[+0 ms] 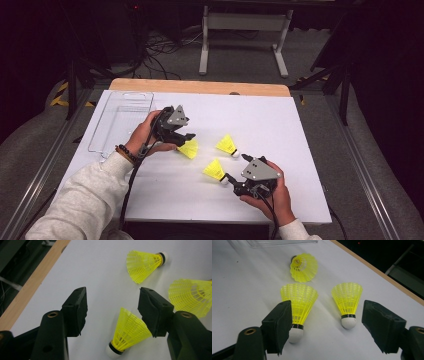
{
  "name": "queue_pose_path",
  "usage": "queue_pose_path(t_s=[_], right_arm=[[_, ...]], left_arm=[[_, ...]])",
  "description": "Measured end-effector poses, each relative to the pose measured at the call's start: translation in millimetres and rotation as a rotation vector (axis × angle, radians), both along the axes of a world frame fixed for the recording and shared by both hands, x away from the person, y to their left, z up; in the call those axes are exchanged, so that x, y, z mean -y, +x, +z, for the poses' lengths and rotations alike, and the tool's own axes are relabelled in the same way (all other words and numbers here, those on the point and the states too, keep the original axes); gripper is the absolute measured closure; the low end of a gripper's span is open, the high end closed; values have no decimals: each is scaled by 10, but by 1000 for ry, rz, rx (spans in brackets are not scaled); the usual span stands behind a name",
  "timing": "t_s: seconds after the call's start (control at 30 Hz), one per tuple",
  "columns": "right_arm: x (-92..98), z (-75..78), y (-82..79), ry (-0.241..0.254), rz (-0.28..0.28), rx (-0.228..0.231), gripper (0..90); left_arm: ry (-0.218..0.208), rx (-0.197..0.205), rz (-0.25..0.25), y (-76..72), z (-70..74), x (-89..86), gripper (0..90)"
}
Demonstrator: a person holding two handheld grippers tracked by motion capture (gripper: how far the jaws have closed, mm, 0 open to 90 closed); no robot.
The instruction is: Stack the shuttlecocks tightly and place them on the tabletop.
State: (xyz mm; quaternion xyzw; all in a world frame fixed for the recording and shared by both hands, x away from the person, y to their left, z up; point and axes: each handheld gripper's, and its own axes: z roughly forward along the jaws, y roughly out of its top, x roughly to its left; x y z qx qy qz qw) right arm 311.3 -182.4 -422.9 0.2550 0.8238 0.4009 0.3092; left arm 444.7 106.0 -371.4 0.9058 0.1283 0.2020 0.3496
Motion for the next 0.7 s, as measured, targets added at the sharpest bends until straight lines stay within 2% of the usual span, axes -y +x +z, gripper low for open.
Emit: queue_pose_path(t_s=[0.07,0.13,0.2,0.23,0.33,0.4,0.43,0.5,0.53,0.57,0.7], right_arm=[[-2,0,4,1,0,1,256],[-3,4,8,2,1,2,253],[-3,7,12,6,1,1,250],[-3,7,12,6,1,1,250],[-5,7,32,13,-4,4,234],[-5,7,39,15,-5,3,223],[-5,7,42,17,-6,1,220],[-6,7,58,24,-4,-4,212],[-6,7,58,24,-4,-4,212],[-14,7,73,24,-1,-4,204],[-25,7,84,27,4,-6,191]], left_arm=[[-27,19,-4,-47,20,-60,392],[-38,18,-5,-65,24,-85,387],[-74,37,-11,-136,25,-166,372],[-74,37,-11,-136,25,-166,364],[-133,62,-21,-251,11,-297,340],[-160,82,-27,-317,-3,-378,330],[-160,82,-27,-317,-3,-378,322],[-208,98,-34,-427,-35,-506,304],[-208,98,-34,-427,-35,-506,296],[-215,116,-34,-491,-61,-568,291],[-257,132,-30,-605,-114,-727,281]])
